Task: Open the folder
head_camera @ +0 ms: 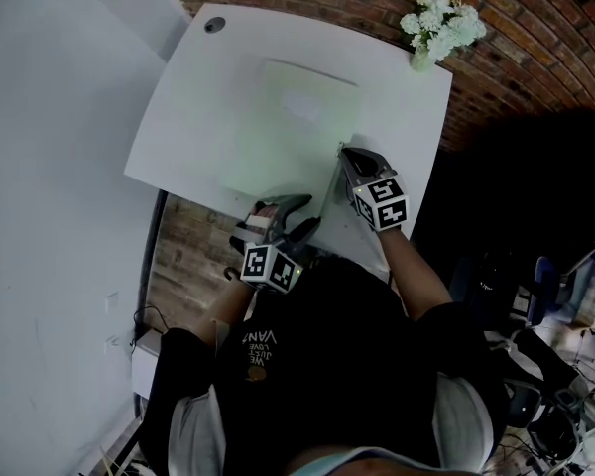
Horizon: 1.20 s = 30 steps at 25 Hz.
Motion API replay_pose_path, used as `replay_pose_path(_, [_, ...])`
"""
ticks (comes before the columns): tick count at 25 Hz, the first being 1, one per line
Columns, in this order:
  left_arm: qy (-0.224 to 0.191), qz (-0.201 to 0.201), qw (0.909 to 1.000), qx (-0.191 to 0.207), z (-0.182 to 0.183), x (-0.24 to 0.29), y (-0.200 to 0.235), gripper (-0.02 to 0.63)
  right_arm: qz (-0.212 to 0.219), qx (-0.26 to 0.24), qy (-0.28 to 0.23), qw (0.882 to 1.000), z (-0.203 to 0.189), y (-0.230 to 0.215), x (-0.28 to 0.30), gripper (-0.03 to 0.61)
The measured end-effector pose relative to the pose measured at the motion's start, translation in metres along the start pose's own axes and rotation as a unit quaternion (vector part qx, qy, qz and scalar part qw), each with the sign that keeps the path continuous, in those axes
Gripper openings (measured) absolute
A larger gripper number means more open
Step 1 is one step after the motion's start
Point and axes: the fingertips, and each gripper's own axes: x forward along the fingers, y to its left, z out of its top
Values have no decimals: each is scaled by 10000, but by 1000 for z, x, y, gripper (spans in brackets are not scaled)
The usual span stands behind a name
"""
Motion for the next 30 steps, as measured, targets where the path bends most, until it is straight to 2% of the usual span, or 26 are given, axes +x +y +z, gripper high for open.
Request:
replay_pose_path(8, [-263,122,9996,7,14,-10,5,181,15,16,15,10000,0,0,0,-2])
replay_pose_path(15, [-406,139,9988,250,21,-14,-1,26,5,-48,37,10000,0,0,1,-2])
replay_pose_path(26, [-541,259,9982,-43,34,-24,19,6,-48,-41,89,9999,-1,0,1,-2])
replay_pose_path(30, [-709,348,9964,-295,40,-30,27,14,-67,-65,126,9999,-1,0,1,-2])
